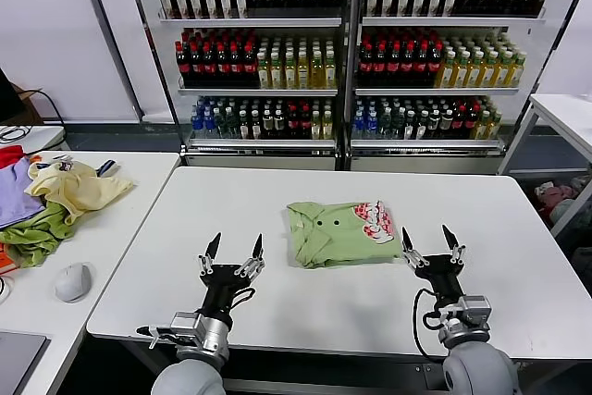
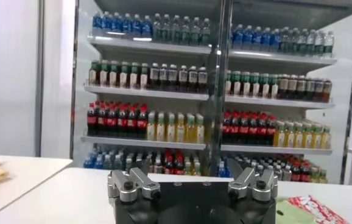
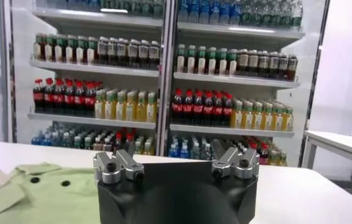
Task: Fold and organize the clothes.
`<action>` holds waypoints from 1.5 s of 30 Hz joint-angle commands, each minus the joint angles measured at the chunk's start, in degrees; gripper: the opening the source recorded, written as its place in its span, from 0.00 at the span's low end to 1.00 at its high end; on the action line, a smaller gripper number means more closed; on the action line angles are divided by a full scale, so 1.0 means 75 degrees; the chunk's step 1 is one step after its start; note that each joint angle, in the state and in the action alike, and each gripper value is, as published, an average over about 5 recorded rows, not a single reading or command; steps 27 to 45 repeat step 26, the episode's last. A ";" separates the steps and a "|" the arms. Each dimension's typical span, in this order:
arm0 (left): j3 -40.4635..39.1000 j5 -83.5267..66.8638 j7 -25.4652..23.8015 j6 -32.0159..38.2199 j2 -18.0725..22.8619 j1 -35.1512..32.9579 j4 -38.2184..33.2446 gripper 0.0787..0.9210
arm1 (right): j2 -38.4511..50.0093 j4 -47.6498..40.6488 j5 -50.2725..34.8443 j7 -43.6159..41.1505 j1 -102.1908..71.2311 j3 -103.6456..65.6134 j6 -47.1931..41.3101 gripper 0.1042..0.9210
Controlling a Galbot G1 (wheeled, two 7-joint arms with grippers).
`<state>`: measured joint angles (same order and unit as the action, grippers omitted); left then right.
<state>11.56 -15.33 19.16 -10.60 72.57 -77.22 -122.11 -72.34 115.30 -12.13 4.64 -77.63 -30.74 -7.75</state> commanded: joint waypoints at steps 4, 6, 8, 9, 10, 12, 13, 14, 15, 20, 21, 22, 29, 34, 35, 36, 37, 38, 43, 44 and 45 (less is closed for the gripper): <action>0.0234 -0.0413 -0.0726 -0.0174 -0.0125 -0.0253 -0.0399 0.88 | -0.0078 0.0665 0.0251 -0.0047 -0.0701 -0.0181 0.0488 0.88; 0.0291 -0.0415 -0.0797 -0.0173 -0.0154 -0.0307 -0.0433 0.88 | -0.0093 0.0698 0.0328 -0.0036 -0.0737 -0.0157 0.0516 0.88; 0.0340 -0.0417 -0.0859 -0.0176 -0.0192 -0.0367 -0.0470 0.88 | -0.0116 0.0717 0.0395 0.0000 -0.0785 -0.0120 0.0535 0.88; 0.0363 -0.0418 -0.0892 -0.0180 -0.0212 -0.0396 -0.0489 0.88 | -0.0124 0.0724 0.0412 0.0013 -0.0808 -0.0103 0.0535 0.88; 0.0381 -0.0418 -0.0920 -0.0185 -0.0229 -0.0423 -0.0508 0.88 | -0.0129 0.0731 0.0423 0.0019 -0.0828 -0.0091 0.0529 0.88; 0.0427 -0.0421 -0.0979 -0.0201 -0.0259 -0.0469 -0.0548 0.88 | -0.0128 0.0754 0.0429 0.0027 -0.0858 -0.0069 0.0512 0.88; 0.0448 -0.0422 -0.1002 -0.0206 -0.0268 -0.0487 -0.0565 0.88 | -0.0123 0.0767 0.0428 0.0027 -0.0866 -0.0064 0.0504 0.88; 0.0472 -0.0423 -0.1027 -0.0211 -0.0277 -0.0505 -0.0581 0.88 | -0.0116 0.0780 0.0424 0.0029 -0.0871 -0.0060 0.0493 0.88; 0.0497 -0.0426 -0.1052 -0.0215 -0.0286 -0.0526 -0.0598 0.88 | -0.0107 0.0793 0.0418 0.0032 -0.0871 -0.0057 0.0481 0.88; 0.0584 -0.0436 -0.1189 -0.0231 -0.0341 -0.0631 -0.0645 0.88 | -0.0063 0.0817 0.0395 0.0033 -0.0877 -0.0048 0.0408 0.88; 0.0595 -0.0437 -0.1219 -0.0237 -0.0352 -0.0641 -0.0645 0.88 | -0.0058 0.0810 0.0398 0.0032 -0.0876 -0.0039 0.0396 0.88; 0.0602 -0.0438 -0.1241 -0.0242 -0.0359 -0.0646 -0.0640 0.88 | -0.0056 0.0801 0.0400 0.0033 -0.0874 -0.0031 0.0387 0.88; 0.0617 -0.0440 -0.1316 -0.0274 -0.0373 -0.0628 -0.0614 0.88 | -0.0032 0.0743 0.0418 0.0047 -0.0846 0.0016 0.0375 0.88; 0.0617 -0.0440 -0.1316 -0.0274 -0.0373 -0.0628 -0.0614 0.88 | -0.0032 0.0743 0.0418 0.0047 -0.0846 0.0016 0.0375 0.88; 0.0617 -0.0440 -0.1316 -0.0274 -0.0373 -0.0628 -0.0614 0.88 | -0.0032 0.0743 0.0418 0.0047 -0.0846 0.0016 0.0375 0.88; 0.0617 -0.0440 -0.1316 -0.0274 -0.0373 -0.0628 -0.0614 0.88 | -0.0032 0.0743 0.0418 0.0047 -0.0846 0.0016 0.0375 0.88; 0.0617 -0.0440 -0.1316 -0.0274 -0.0373 -0.0628 -0.0614 0.88 | -0.0032 0.0743 0.0418 0.0047 -0.0846 0.0016 0.0375 0.88; 0.0617 -0.0440 -0.1316 -0.0274 -0.0373 -0.0628 -0.0614 0.88 | -0.0032 0.0743 0.0418 0.0047 -0.0846 0.0016 0.0375 0.88; 0.0617 -0.0440 -0.1316 -0.0274 -0.0373 -0.0628 -0.0614 0.88 | -0.0032 0.0743 0.0418 0.0047 -0.0846 0.0016 0.0375 0.88; 0.0617 -0.0440 -0.1316 -0.0274 -0.0373 -0.0628 -0.0614 0.88 | -0.0032 0.0743 0.0418 0.0047 -0.0846 0.0016 0.0375 0.88; 0.0617 -0.0440 -0.1316 -0.0274 -0.0373 -0.0628 -0.0614 0.88 | -0.0032 0.0743 0.0418 0.0047 -0.0846 0.0016 0.0375 0.88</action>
